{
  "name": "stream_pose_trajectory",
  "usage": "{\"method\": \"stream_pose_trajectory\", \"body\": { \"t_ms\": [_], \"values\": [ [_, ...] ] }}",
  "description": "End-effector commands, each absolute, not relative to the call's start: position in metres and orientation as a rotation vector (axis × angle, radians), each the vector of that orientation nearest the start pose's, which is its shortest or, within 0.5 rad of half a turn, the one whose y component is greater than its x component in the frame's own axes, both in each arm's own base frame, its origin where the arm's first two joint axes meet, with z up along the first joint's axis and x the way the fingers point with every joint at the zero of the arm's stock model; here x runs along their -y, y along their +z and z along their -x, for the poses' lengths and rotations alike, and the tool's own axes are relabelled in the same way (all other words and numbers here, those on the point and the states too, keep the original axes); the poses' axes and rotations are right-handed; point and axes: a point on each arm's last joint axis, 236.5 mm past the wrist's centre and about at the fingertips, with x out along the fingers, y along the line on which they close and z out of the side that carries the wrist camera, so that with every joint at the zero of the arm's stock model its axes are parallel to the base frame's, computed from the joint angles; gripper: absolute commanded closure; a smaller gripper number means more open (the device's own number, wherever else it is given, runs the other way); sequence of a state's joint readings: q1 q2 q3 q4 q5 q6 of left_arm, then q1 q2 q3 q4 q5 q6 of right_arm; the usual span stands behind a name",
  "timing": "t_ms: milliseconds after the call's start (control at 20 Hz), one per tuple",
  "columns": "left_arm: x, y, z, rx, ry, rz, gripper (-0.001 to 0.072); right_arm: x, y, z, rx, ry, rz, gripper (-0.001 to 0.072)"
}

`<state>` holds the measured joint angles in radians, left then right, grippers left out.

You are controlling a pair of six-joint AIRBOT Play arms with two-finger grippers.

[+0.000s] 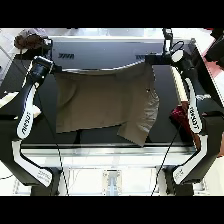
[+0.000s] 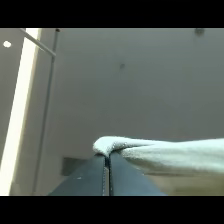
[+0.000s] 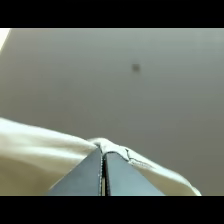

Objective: Fold the shirts.

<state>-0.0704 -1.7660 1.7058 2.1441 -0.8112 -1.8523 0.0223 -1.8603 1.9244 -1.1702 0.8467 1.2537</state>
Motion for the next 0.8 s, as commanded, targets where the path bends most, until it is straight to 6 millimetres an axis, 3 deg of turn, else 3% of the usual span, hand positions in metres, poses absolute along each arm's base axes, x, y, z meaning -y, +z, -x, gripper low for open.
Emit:
{"method": "stream_pose_trajectory", "body": {
  "t_ms": [0,150,400,750],
  "values": [
    [-0.051,0.069,-0.588,-0.782,0.293,-0.258,0.0698,-0.046,0.057,-0.589,-0.932,0.230,0.090,0.0706],
    [-0.058,0.058,-0.572,-0.859,0.324,-0.266,0.0698,-0.043,0.037,-0.575,-1.012,0.230,0.106,0.0706],
    [-0.062,0.000,-0.531,-1.029,0.318,-0.320,0.0698,-0.055,-0.012,-0.557,-1.095,0.251,0.101,0.0706],
    [-0.044,-0.047,-0.499,-1.171,0.245,-0.353,0.0698,-0.058,-0.041,-0.549,-1.160,0.260,0.095,0.0705]
  ]
}}
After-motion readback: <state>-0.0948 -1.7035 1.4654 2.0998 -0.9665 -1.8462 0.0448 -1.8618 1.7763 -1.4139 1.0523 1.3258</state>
